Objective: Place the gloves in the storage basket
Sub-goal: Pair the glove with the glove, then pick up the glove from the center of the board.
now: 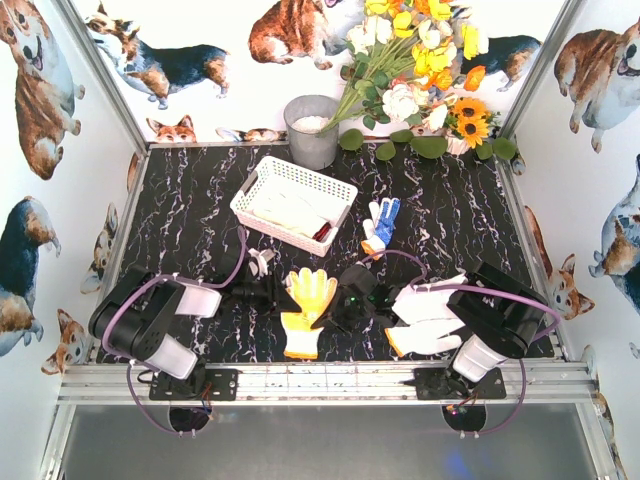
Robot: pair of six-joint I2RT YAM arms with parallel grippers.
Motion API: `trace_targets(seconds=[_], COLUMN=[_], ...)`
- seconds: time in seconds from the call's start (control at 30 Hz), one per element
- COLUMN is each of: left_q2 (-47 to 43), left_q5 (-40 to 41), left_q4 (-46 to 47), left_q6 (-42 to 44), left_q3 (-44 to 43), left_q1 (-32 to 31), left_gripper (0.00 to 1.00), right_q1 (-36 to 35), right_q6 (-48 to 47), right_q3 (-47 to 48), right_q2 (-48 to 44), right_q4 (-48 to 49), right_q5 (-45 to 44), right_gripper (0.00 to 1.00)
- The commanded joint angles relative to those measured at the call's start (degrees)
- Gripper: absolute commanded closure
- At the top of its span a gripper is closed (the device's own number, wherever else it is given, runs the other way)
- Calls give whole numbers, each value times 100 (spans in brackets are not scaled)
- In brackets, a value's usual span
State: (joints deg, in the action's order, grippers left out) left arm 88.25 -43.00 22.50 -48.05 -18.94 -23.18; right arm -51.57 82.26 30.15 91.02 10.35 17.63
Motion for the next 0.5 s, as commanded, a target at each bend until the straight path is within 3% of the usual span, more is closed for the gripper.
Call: trace_targets(seconds=[0.0, 0.17, 0.47], left_q2=[118, -438, -1447], left_q5=[1245, 1254, 1416], left_q4=[-906, -1180, -1939], left_q6=[657, 561, -37], left_q3=[312, 381, 427], left_q1=[101, 103, 108], left_gripper=[82, 100, 100], right_q1=[51, 64, 125], right_q6=[-236, -679, -1977], right_q3=[186, 500, 1589], right_q2=[-25, -263, -246], right_q4=[-316, -1144, -2947], right_q5=[-204, -302, 204], right_gripper=[100, 100, 100])
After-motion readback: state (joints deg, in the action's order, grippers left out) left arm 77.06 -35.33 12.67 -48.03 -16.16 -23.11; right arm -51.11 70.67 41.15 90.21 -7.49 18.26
